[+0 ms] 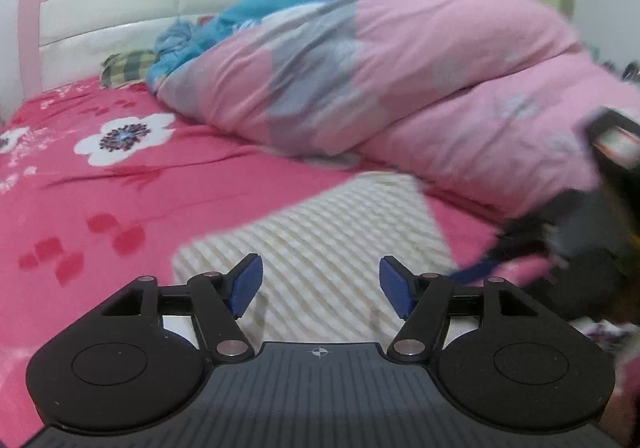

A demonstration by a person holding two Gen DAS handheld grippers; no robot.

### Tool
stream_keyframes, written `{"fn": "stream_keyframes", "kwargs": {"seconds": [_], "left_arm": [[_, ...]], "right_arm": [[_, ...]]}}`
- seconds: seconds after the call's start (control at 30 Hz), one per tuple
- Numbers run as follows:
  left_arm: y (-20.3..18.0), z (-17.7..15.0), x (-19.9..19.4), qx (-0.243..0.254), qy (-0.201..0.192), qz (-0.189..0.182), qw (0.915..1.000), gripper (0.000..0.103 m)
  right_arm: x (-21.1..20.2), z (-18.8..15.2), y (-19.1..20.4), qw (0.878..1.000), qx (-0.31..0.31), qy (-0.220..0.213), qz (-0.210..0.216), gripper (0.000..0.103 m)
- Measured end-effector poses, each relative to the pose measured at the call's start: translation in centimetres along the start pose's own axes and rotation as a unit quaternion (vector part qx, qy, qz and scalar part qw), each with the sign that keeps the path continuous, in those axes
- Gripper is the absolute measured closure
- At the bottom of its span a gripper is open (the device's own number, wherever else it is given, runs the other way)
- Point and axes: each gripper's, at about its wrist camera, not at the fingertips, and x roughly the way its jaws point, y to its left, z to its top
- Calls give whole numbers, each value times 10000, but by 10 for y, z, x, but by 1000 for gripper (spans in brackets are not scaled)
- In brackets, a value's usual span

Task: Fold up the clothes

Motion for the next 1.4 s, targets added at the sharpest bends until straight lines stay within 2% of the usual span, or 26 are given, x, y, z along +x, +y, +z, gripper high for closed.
{"fn": "stream_keyframes", "kwargs": {"seconds": [0.1, 0.23, 0.3, 0.37, 0.43, 0.5, 0.57, 0.63, 0.7, 0.73, 0.8, 0.87, 1.0, 1.4], "left_arm": [[16, 6, 51, -132, 811, 655, 9945, 37], [16, 9, 64, -311, 1069, 844, 9902, 33], [16, 12, 65, -440, 1163, 873, 9884, 33], [17, 14, 65, -484, 1246, 878, 9871, 33], [17, 14, 64, -585, 1312, 895, 9856, 33], [14, 16, 64, -583, 1409, 956, 9837, 32], [13, 19, 66, -507, 1443, 1022, 9829, 32], [14, 21, 69, -542, 1496, 1034, 9818, 32], [15, 23, 70, -584, 1540, 1035, 9809, 32], [15, 23, 70, -567, 1539, 1053, 9808, 32], [13, 22, 70, -533, 1536, 1089, 9807, 32], [12, 23, 71, -518, 1591, 1093, 9798, 32], [9, 23, 70, -426, 1627, 1131, 9792, 32], [11, 24, 69, -428, 1651, 1121, 9790, 31]], "right_arm": [[-4, -1, 1, 9999, -27, -84, -57, 73], [-34, 16, 15, 9978, -556, -349, -15, 72], [-59, 23, 26, 9938, -742, -642, 524, 72], [-58, 22, 38, 9903, -952, -453, 907, 73], [-39, 9, 48, 9895, -1082, -18, 953, 72], [-36, 6, 47, 9912, -882, 28, 987, 72], [-36, 6, 46, 9922, -728, 23, 1015, 73], [-51, 19, 46, 9906, -824, -233, 1064, 73], [-69, 23, 55, 9830, -1154, -554, 1318, 73], [-71, 21, 61, 9796, -1334, -550, 1402, 73], [-57, 10, 71, 9766, -1568, -280, 1443, 74], [-34, -11, 74, 9780, -1451, -33, 1495, 72], [-31, -10, 65, 9802, -1043, -40, 1680, 72], [-35, -16, 68, 9803, -1128, -130, 1614, 73]]}}
